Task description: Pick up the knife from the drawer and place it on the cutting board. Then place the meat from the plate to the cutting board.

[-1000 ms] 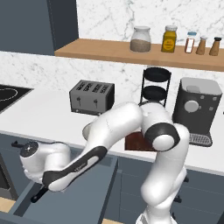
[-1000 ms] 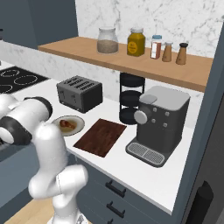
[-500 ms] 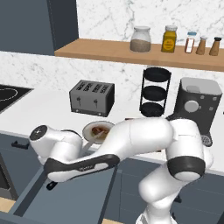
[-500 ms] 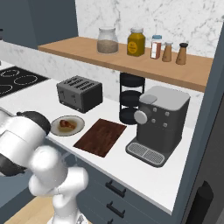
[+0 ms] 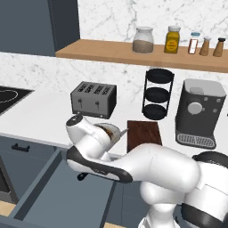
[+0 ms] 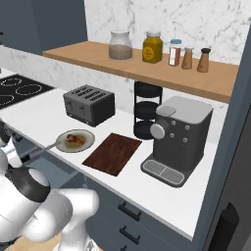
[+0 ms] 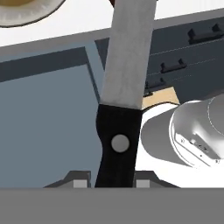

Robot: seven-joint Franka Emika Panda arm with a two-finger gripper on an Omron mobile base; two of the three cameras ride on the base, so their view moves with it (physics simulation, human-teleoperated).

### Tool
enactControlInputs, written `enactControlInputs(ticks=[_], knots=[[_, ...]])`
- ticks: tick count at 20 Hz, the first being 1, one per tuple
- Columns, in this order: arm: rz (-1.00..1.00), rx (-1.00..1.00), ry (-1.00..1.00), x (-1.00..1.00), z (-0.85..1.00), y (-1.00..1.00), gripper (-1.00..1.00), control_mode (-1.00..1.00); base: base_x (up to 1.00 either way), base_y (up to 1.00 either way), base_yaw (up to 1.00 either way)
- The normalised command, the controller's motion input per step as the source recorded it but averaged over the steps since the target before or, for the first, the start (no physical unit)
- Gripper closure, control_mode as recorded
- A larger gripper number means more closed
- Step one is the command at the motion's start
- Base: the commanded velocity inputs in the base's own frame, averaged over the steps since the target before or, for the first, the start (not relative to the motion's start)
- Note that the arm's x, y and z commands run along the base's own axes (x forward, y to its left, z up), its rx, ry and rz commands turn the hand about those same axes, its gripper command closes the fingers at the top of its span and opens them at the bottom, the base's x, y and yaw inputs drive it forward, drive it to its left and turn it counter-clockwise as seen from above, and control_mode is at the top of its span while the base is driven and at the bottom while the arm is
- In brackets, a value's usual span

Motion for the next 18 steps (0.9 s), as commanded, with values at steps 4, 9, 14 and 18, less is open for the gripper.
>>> enactControlInputs(ticks=[4, 9, 14, 18], knots=[[-0.10, 0.00, 0.06, 0.12, 0.00, -0.96, 1.00, -1.00, 0.00, 0.00, 0.00], [-0.07, 0.00, 0.10, 0.33, 0.00, -0.90, 1.00, -1.00, 0.00, 0.00, 0.00], [-0.05, 0.00, 0.18, 0.76, 0.02, -0.62, 1.00, -1.00, 0.00, 0.00, 0.00], [-0.02, 0.00, 0.17, 0.78, 0.00, -0.43, 1.00, -1.00, 0.00, 0.00, 0.00]])
